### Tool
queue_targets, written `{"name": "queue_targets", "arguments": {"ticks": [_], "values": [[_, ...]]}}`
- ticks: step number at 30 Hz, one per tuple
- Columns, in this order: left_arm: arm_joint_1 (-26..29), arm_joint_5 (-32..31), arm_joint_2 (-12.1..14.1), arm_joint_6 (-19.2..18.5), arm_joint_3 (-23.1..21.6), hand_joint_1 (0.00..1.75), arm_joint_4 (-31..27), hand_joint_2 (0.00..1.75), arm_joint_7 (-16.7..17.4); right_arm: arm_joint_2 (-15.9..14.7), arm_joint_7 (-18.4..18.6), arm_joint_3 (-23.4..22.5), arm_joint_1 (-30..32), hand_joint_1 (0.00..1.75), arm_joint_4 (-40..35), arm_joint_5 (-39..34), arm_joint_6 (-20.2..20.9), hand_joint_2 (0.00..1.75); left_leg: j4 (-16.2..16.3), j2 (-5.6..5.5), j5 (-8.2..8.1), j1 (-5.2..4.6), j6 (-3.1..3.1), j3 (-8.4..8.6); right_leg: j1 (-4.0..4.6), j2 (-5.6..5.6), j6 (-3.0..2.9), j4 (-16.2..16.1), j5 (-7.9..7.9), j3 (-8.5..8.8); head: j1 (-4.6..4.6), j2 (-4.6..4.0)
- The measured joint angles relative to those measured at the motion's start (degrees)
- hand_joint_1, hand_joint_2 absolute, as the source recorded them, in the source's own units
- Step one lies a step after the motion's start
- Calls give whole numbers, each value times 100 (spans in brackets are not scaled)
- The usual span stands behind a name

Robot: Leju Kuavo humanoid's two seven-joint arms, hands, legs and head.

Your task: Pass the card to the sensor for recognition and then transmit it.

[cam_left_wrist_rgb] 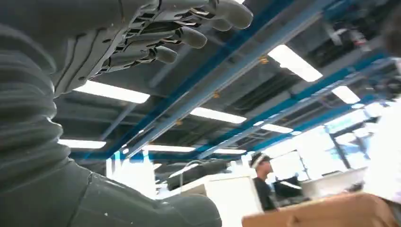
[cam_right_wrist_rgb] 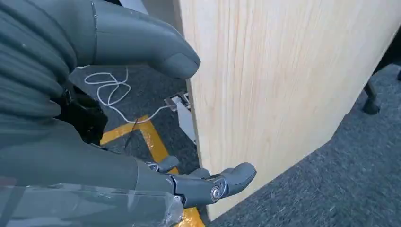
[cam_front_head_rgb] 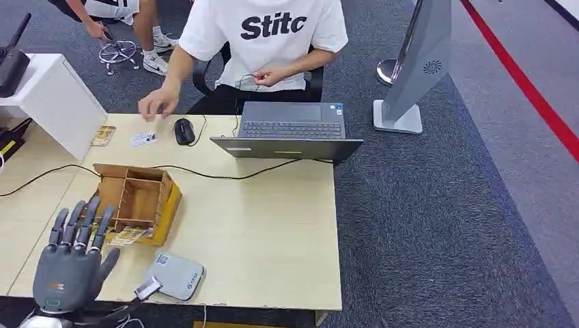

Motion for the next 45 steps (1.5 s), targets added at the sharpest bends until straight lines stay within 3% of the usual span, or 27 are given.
{"name": "queue_targets", "arguments": {"ticks": [2, 6, 10, 12, 15, 18, 22, 29, 37, 45], "values": [[228, -4, -184, 112, 246, 0, -4, 175, -431, -4, 2, -28, 23, 0, 0, -2, 0, 175, 0, 0, 0, 0, 0, 3, 0, -1, 0, 0, 0, -1, -2, 0], [446, -7, -391, 125, 488, 0, -7, 175, -555, -13, 4, -50, 35, 0, 0, -5, -2, 175, 0, -4, 1, 1, 0, 3, 1, -8, 0, 0, 0, 1, -2, 0], [464, -6, -637, 125, 762, 0, 53, 175, -993, -17, 4, -79, 36, 0, -2, 2, 0, 175, 0, -4, 1, 2, 0, 6, 1, -9, 0, 1, 0, 6, 0, 0], [425, -7, -700, 125, 1008, 0, 205, 175, -946, -20, 6, -81, 38, 0, -2, 33, -4, 175, 0, -3, 1, 2, 0, 8, 1, -9, 0, 1, 0, 5, 0, 0], [290, -7, -553, 125, 1148, 0, 571, 175, -211, -17, 69, -79, 13, 0, 0, 155, -11, 175, 0, -7, 2, 2, -1, 9, 1, -10, 0, 1, 0, 5, 0, 0], [107, -11, -137, 125, 1061, 0, 1048, 175, 768, -17, 127, -52, -36, 0, 0, 231, -17, 175, 0, -7, 6, 6, -6, 10, 4, -10, -3, 4, 2, 5, -4, 0], [9, -13, 127, 127, 987, 0, 1355, 175, 947, -17, 144, -26, -60, 0, 0, 251, -20, 175, 0, -6, 8, 6, -5, 9, 4, -10, -3, 6, 2, 6, 0, 0], [-417, -15, 969, 127, 105, 0, 2226, 175, 2637, 4, 212, 48, -134, 0, 0, 378, -57, 175, 1, -12, 10, 4, -5, 10, 3, -14, -3, 5, 4, 8, -2, 0], [-1146, -15, 1348, 127, -773, 0, 3349, 175, 3112, 55, 275, 164, -200, 0, 2, 454, -81, 175, 2, -14, 13, 4, -5, 9, 3, -14, -4, 6, 5, 9, 0, 0], [-1413, -15, 1527, 130, -1481, 0, 3646, 175, 3399, 68, 277, 186, -225, 0, 0, 481, -77, 175, 1, -13, 13, 4, -4, 7, 3, -12, -4, 5, 5, 7, 0, 0]]}}
